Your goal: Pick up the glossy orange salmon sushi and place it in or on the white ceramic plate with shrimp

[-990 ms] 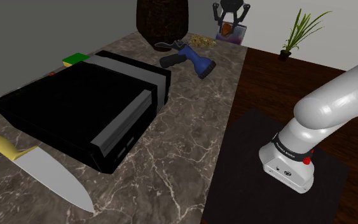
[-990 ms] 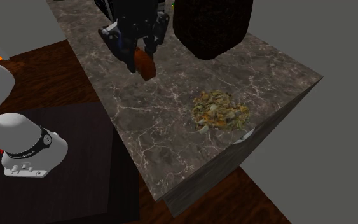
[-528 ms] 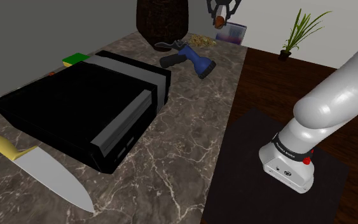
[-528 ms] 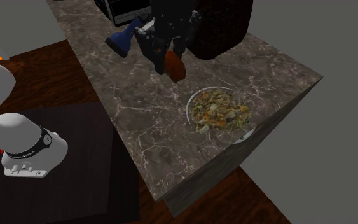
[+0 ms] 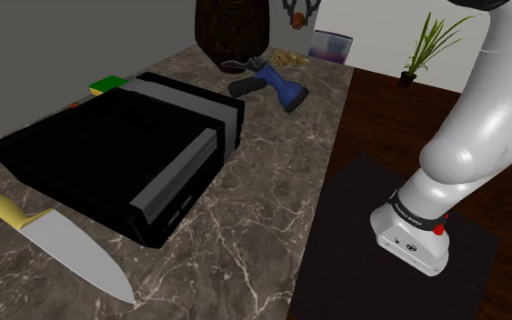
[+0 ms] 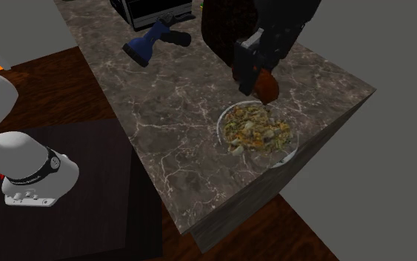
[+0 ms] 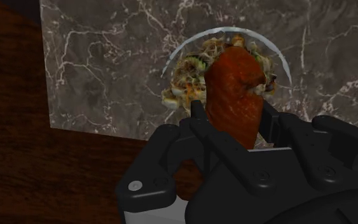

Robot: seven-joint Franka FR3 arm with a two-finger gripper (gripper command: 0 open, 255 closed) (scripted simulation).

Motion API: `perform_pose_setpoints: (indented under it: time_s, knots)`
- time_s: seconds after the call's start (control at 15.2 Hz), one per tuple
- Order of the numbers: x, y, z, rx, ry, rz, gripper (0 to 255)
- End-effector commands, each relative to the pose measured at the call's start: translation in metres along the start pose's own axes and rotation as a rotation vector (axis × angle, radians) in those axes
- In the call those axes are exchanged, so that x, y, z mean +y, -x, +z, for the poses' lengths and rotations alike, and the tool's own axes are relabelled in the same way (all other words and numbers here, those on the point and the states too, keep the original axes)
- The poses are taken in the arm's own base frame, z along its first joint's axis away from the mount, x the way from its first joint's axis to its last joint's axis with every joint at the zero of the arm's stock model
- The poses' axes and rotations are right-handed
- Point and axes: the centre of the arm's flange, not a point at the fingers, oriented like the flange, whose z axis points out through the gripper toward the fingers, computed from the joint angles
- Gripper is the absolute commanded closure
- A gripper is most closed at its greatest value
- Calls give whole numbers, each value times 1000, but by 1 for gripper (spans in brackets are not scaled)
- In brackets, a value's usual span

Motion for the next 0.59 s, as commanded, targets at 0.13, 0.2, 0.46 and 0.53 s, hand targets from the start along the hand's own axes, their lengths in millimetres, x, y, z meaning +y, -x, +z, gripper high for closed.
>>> perform_pose_setpoints:
  time_s: [0.13,0.2,0.46,0.53]
  knots:
    - [-16,-26,10,0,0,0,255]
    - [-17,-27,15,0,0,0,255]
    - [-19,-28,36,0,0,0,255]
    - [-19,-28,41,0,0,0,255]
